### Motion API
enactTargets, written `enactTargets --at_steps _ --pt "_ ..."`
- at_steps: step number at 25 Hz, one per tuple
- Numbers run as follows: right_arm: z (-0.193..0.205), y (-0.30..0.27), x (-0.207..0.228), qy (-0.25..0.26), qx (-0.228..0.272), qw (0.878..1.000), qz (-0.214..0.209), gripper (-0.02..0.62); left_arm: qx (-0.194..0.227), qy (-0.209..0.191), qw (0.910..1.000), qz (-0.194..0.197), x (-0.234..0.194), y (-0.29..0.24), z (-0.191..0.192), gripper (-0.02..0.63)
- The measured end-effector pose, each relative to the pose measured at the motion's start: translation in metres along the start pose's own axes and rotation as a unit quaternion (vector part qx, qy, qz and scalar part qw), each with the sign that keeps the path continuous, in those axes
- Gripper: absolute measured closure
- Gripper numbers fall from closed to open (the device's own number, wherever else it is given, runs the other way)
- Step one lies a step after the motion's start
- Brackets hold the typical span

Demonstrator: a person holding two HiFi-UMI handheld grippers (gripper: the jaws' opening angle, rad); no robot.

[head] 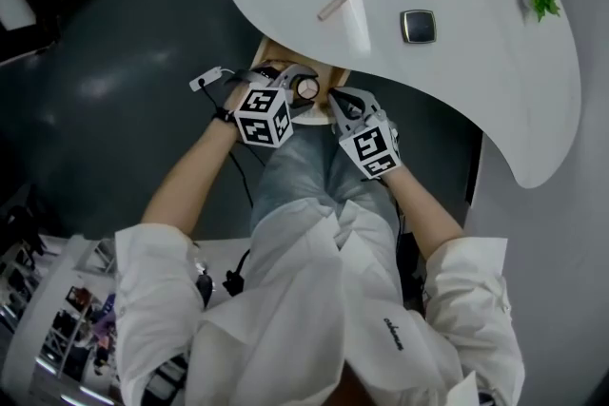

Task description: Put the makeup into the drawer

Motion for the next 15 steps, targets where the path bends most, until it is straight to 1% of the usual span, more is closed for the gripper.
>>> enactTargets --at_steps 3,6,8,10,15 --pt "0.004 -0.007 0.004 0.008 -0.005 1.000 0.003 0.578 -0.019 -0.046 0.9983 0.032 0.000 -0.014 0.001 0.362" --pt "0.009 -0.014 0.007 0.014 -0.012 1.000 -0.001 0.578 -0.045 -0.092 0.9934 0.052 0.002 -0.032 0.004 0.362" --pt "0.015 -0.018 0.011 0.013 -0.014 1.000 -0.001 0.578 -0.059 -0.109 0.9903 0.063 0.001 -0.046 0.007 0.362" --pt "0.020 -0.021 0.014 0.012 -0.013 1.000 0.002 0.578 -0.070 -0.123 0.9878 0.065 -0.001 -0.058 0.009 0.362" --pt "0.027 -0.026 0.014 0.012 -0.009 1.000 0.008 0.578 -0.073 -0.146 0.9844 0.066 -0.004 -0.076 0.012 0.362"
Point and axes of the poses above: the fingertips, and each gripper's own axes: y backward along the fingers, x to its right, z out of its underside, the point moved 4 cm from there along y, backward along the fingers, and after that the axes turned 9 degrees about -x, right-handed, at the moved point
